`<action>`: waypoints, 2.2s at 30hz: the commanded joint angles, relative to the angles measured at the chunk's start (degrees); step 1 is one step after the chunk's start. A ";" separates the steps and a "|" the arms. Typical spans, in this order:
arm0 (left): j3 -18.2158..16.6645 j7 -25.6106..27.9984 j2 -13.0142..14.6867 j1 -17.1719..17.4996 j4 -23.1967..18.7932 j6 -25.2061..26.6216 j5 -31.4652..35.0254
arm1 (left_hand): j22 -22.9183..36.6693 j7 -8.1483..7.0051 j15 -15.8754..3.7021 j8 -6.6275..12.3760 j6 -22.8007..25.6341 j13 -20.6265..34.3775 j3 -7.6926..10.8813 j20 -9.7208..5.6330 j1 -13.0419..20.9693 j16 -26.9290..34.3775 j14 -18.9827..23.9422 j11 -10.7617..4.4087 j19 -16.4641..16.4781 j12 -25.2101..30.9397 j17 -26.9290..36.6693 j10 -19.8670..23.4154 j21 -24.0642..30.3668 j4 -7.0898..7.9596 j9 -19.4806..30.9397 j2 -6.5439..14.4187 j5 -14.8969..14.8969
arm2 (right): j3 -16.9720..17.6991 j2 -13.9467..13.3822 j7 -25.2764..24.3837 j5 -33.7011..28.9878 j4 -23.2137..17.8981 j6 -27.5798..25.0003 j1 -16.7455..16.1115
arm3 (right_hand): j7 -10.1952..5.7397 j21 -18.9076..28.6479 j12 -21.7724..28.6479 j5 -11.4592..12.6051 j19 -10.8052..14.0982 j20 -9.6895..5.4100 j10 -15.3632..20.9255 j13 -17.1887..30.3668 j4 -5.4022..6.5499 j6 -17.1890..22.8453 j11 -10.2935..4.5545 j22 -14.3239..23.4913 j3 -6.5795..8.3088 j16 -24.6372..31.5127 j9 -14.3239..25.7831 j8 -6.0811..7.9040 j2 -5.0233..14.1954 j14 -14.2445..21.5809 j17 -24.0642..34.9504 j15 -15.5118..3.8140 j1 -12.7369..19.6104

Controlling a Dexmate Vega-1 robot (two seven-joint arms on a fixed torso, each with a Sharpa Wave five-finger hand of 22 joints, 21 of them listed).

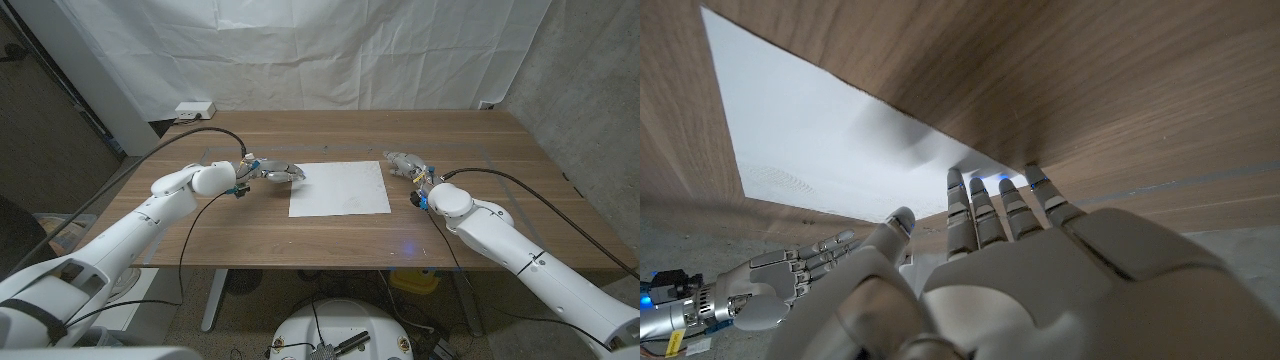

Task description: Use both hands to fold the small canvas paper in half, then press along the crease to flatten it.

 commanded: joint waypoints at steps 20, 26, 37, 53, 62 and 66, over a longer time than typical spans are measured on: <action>-0.38 0.20 0.02 0.80 -1.29 0.87 0.28 | 0.14 -0.08 -1.80 -0.47 0.11 0.13 -0.20 0.09 -0.73 -0.12 -0.20 -0.11 -0.23 -0.53 0.12 0.35 -0.44 0.14 0.16 -0.03 0.15 | -8.77 -0.86 5.93 -4.97 -0.71 -12.66 10.31 | 0.83 -0.31 -0.23 -0.22 -0.63 -0.29 -0.26 0.26 2.21 0.69 0.34 0.13 -0.32 -0.26 0.12 0.07 0.30 -1.06 0.68 0.24 -2.38; -0.14 0.16 -0.25 0.36 -0.86 0.65 0.36 | 0.14 -0.03 -1.82 -0.53 0.09 0.13 -0.20 0.04 -0.79 -0.13 -0.19 -0.14 -0.22 -0.58 0.11 0.40 -0.49 0.15 0.16 -0.03 0.16 | -12.81 -1.43 5.84 -9.76 -3.08 -19.37 13.19 | 0.91 -0.85 -0.20 -0.23 -1.99 -0.83 0.04 0.25 3.48 0.91 0.35 0.13 -0.90 -0.56 0.14 0.02 0.17 -2.10 0.83 -0.26 -3.91; 0.13 0.10 -0.69 -0.12 -0.02 0.57 0.24 | 0.13 -0.11 -1.85 -0.63 0.09 0.14 -0.21 -0.10 -0.94 -0.17 -0.24 -0.18 -0.20 -0.73 0.09 0.42 -0.60 0.16 0.17 -0.05 0.20 | -12.51 0.05 2.06 -12.85 -3.50 -20.85 12.39 | 0.75 -0.93 -0.35 -0.17 -2.40 -0.84 -0.22 0.25 4.17 0.66 0.12 0.12 -1.05 -0.63 0.14 -0.14 0.22 -2.47 0.86 -0.30 -4.65; 0.78 0.25 -1.57 -1.42 1.89 0.04 0.22 | 0.13 -0.16 -1.86 -0.78 0.01 0.16 -0.19 -0.12 -1.14 -0.20 -0.29 -0.04 -0.17 -0.98 0.07 0.30 -0.78 0.15 0.18 -0.03 0.25 | -11.13 1.93 5.36 -9.97 -0.41 -21.27 13.45 | 1.72 0.77 0.01 0.14 2.66 1.38 1.09 0.23 4.48 0.85 1.20 0.14 -0.55 0.17 0.13 -0.22 -0.31 1.39 0.11 1.55 -5.10; 0.88 0.17 -1.82 -1.61 2.17 0.18 0.03 | 0.13 -0.15 -1.86 -0.86 -0.07 0.16 -0.17 -0.13 -1.23 -0.22 -0.33 -0.17 -0.12 -1.07 0.06 0.37 -0.88 0.13 0.19 -0.01 0.28 | -13.50 2.04 7.24 -10.93 0.27 -25.49 16.20 | 2.34 -0.12 0.25 0.17 0.97 1.68 2.73 0.19 5.33 2.98 1.72 0.13 -0.80 -0.13 0.10 0.16 -0.80 1.58 0.04 1.88 -6.38; 0.94 0.12 -1.88 -1.73 2.26 0.33 0.06 | 0.13 -0.10 -1.82 -0.92 -0.18 0.17 -0.16 -0.11 -1.26 -0.23 -0.36 -0.08 -0.13 -1.13 0.05 0.32 -0.93 0.12 0.19 0.00 0.28 | -11.10 2.23 9.16 -7.51 1.95 -21.98 15.21 | 2.84 1.28 0.53 0.24 5.89 3.13 4.39 0.17 5.28 3.06 2.30 0.17 -0.40 0.39 0.09 -0.12 -0.95 5.02 -0.20 2.91 -6.49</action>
